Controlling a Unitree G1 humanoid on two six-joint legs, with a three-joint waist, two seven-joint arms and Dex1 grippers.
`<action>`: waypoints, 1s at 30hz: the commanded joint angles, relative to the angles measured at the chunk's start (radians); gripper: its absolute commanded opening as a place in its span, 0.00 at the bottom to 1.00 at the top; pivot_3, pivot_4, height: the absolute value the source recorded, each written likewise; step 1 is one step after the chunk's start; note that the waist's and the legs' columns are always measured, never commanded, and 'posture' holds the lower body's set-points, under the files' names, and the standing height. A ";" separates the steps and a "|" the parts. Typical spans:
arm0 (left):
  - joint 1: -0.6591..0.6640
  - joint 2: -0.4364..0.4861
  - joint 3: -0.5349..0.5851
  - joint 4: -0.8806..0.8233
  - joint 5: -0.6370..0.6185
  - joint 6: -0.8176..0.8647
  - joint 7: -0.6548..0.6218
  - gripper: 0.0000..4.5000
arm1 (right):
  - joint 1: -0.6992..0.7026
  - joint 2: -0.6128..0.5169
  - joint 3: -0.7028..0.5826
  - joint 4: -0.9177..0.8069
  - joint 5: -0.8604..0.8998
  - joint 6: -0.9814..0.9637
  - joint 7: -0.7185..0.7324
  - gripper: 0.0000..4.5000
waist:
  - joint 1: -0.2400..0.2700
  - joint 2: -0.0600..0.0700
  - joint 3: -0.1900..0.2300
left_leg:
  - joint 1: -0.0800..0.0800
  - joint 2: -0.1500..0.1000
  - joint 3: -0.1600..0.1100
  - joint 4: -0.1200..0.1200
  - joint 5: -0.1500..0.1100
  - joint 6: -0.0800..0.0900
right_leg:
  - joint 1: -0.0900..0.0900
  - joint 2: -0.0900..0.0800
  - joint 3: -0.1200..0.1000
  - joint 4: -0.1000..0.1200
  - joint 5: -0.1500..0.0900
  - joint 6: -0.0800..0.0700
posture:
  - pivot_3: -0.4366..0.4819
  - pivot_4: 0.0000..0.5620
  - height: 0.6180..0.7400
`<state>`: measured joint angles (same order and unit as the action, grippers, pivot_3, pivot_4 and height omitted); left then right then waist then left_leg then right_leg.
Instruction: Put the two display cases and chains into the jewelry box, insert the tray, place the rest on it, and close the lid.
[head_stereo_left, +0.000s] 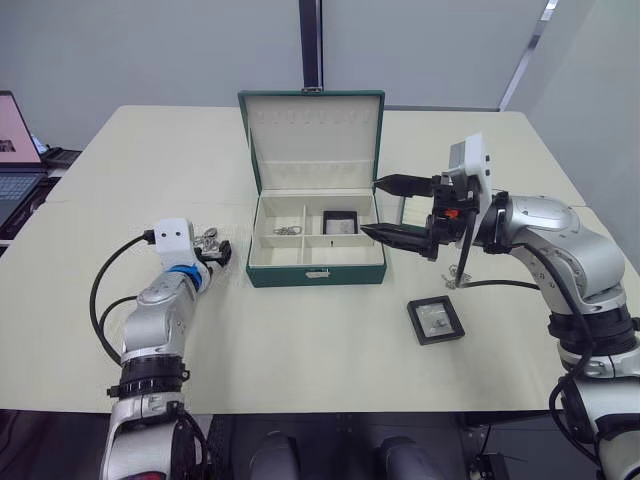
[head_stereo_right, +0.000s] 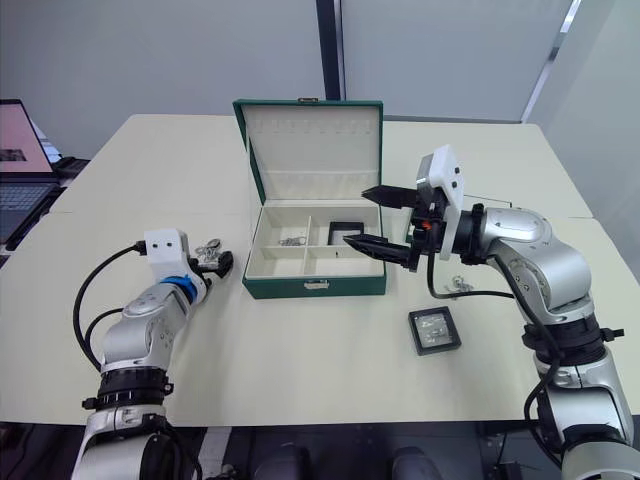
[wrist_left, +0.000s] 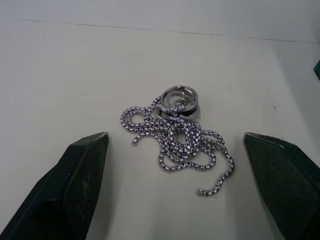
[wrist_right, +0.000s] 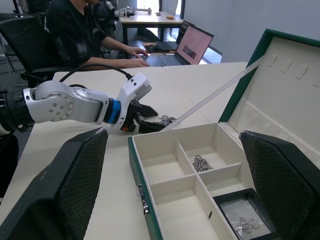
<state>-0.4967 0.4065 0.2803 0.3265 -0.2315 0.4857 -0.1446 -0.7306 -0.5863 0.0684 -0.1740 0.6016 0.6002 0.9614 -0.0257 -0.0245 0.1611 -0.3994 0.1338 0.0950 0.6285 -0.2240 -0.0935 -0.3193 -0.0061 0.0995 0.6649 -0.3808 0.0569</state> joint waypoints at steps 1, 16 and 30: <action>-0.044 0.037 -0.017 0.061 0.025 -0.019 -0.034 0.99 | -0.023 -0.004 -0.021 -0.021 -0.001 -0.002 0.003 1.00 | 0.000 0.000 0.000 | 0.000 0.000 0.000 0.000 0.000 0.000 | 0.000 0.000 0.000 0.000 0.000 0.000 | 0.48 0.27 1.00; -0.103 0.060 -0.062 0.205 0.050 -0.014 -0.128 0.99 | -0.011 -0.012 -0.036 -0.039 -0.015 0.006 -0.010 1.00 | 0.000 0.000 0.000 | 0.000 0.000 0.000 0.000 0.000 0.000 | 0.000 0.000 0.000 0.000 0.000 0.000 | 0.48 0.27 1.00; -0.033 0.046 -0.061 0.178 0.053 0.013 -0.122 0.81 | -0.024 -0.016 -0.036 -0.031 -0.024 0.007 0.003 1.00 | -0.001 0.003 -0.002 | 0.001 0.000 0.001 0.000 0.000 0.000 | 0.000 0.000 0.000 0.001 0.000 0.000 | 0.48 0.27 1.00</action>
<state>-0.5639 0.4645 0.2358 0.4678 -0.1917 0.4531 -0.2704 -0.7307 -0.5916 0.0607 -0.1768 0.5714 0.6170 0.9592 -0.0266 -0.0216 0.1593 -0.3986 0.1339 0.0959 0.6284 -0.2240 -0.0935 -0.3192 -0.0062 0.1000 0.6654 -0.3808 0.0570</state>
